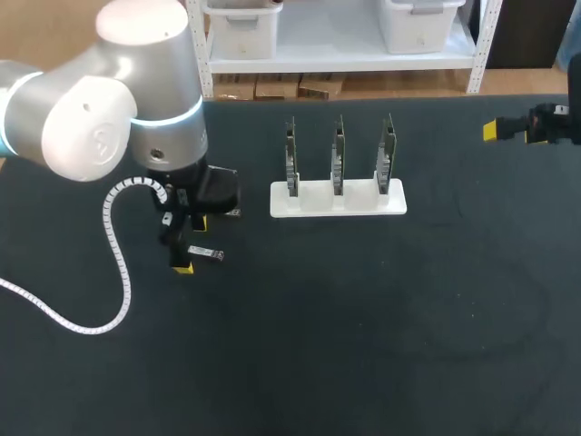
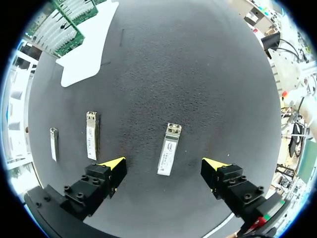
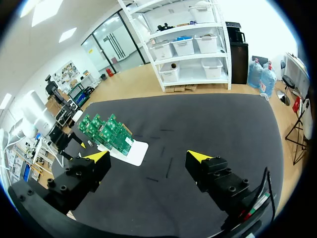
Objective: Pick up the optical module with the left hand, and insert it into the network port with the right hand.
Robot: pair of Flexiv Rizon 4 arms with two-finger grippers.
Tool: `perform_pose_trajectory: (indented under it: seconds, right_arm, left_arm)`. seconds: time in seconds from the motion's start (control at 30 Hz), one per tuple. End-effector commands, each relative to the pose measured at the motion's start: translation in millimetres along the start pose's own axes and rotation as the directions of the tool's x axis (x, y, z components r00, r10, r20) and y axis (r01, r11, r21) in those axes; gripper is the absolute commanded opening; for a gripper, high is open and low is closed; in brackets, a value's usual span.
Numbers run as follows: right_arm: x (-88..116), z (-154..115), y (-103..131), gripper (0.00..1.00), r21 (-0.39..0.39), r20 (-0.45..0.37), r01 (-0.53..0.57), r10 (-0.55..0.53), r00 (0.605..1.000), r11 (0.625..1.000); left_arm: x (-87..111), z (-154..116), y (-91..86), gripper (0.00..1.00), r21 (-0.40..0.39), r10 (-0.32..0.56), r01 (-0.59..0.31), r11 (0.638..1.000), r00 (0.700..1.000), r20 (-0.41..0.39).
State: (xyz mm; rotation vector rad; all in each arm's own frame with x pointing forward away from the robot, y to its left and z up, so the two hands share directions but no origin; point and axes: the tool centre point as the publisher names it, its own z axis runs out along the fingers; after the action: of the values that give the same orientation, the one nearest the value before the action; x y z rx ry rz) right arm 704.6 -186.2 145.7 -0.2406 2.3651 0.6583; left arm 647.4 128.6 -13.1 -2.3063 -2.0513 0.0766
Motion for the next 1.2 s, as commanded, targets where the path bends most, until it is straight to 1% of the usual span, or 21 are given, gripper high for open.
perform_pose_trajectory:
  seconds: [0.03,0.5,0.93,1.2]
  right_arm:
    - [0.0,-1.1,0.8,1.0,0.003,-0.001,0.0,0.0,1.0,1.0]
    - [0.0,-1.1,0.8,1.0,0.003,-0.001,0.0,0.0,1.0,1.0]
    - [0.0,-1.1,0.8,1.0,0.003,-0.001,0.0,0.0,1.0,1.0]
    - [0.0,-1.1,0.8,1.0,0.003,-0.001,0.0,0.0,1.0,1.0]
  left_arm:
    - [0.4,-1.0,2.0,1.0,0.002,0.001,-0.001,1.0,1.0,-0.002]
    - [-3.0,1.9,2.1,1.0,-0.001,0.011,-0.011,1.0,1.0,0.007]
    - [-2.4,3.4,5.0,1.0,0.003,0.01,-0.01,1.0,1.0,-0.007]
    - [-4.0,5.4,6.3,1.0,0.004,0.011,-0.011,1.0,1.0,-0.003]
